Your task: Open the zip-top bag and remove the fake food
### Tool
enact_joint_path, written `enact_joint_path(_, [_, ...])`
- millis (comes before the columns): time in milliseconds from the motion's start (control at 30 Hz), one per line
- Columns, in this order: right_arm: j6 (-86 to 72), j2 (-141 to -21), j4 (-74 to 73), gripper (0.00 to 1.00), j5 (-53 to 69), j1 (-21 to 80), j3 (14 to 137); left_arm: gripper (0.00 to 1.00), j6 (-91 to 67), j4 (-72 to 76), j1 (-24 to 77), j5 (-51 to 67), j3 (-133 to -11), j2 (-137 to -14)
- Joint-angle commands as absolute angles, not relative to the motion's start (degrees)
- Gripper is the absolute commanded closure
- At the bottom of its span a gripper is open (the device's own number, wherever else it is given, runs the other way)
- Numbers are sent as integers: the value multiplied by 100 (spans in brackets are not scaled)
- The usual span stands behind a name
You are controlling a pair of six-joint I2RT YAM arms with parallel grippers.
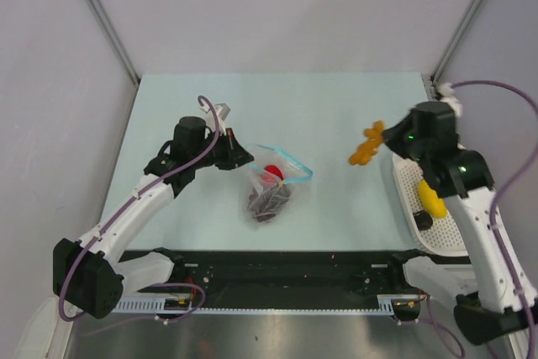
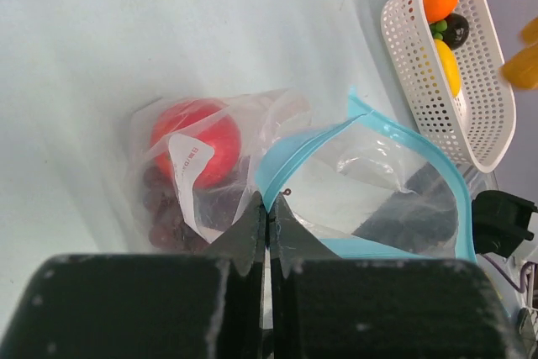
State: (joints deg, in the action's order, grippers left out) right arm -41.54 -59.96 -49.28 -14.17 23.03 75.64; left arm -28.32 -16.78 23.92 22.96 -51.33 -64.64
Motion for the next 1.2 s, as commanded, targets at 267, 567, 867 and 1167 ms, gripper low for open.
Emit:
enact_joint_path(267, [-3059, -5457, -6284, 100, -641, -772, 7401, 100, -2716, -1441, 2312, 2444, -5421, -6434])
enact_joint_path(567, [-2171, -6477, -5740, 99, -1107, -1784, 7392, 100, -2040, -2434, 2127, 1205, -6661, -6390])
enact_joint_path(867, [-1934, -7619, -5125, 97, -660, -1810, 7374, 100, -1336, -2417, 1705, 1072, -6873, -6512])
enact_joint_path(1167, [-1617, -8586, -4341, 63, 36, -2074, 7383, 100, -1468, -2039, 1626, 1591, -6829, -7241])
